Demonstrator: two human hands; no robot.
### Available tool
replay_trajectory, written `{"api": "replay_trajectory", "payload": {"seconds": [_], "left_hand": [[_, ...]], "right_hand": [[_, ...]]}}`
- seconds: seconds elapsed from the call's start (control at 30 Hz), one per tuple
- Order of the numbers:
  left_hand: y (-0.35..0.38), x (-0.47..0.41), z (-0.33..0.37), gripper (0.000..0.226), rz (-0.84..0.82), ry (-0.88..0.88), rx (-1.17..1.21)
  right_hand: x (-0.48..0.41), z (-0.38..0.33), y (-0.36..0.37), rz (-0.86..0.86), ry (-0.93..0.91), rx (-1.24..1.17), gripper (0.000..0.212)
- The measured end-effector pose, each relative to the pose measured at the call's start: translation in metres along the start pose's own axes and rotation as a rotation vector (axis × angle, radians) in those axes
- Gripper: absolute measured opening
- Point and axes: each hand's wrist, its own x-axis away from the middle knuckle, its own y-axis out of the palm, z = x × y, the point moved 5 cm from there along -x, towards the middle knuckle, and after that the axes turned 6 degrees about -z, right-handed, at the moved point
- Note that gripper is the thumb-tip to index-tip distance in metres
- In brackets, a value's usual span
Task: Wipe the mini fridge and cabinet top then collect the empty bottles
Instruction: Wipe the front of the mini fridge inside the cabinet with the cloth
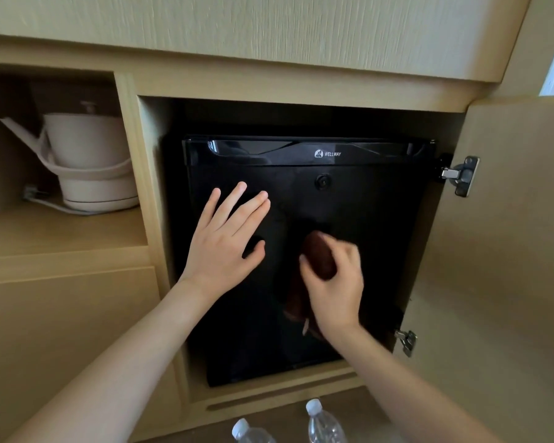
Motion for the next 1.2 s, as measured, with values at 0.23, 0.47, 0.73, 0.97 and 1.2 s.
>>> {"api": "replay_trajectory", "payload": {"seconds": [0.23, 0.47, 0.73, 0.97, 1.2], "left_hand": [[0.002, 0.002, 0.001, 0.061, -0.002, -0.009, 0.002], [0.011, 0.012, 0.004, 0.063, -0.03, 0.02, -0.015], [0.025, 0.037, 0.005, 0.059, -0.078, 0.108, 0.002], [0.025, 0.036, 0.01, 0.057, -0.045, 0.063, 0.018], [0.028, 0.038, 0.006, 0.057, -0.055, 0.076, 0.004]], "right_hand": [[-0.01, -0.007, -0.005, 0.04, 0.051, -0.051, 0.038], [0.034, 0.037, 0.009, -0.094, 0.175, 0.031, 0.034], [0.002, 0.017, -0.001, 0.107, 0.225, -0.214, 0.032], [0.052, 0.067, 0.009, 0.017, 0.483, -0.199, 0.03], [0.03, 0.049, 0.003, 0.095, 0.439, -0.381, 0.027]]}}
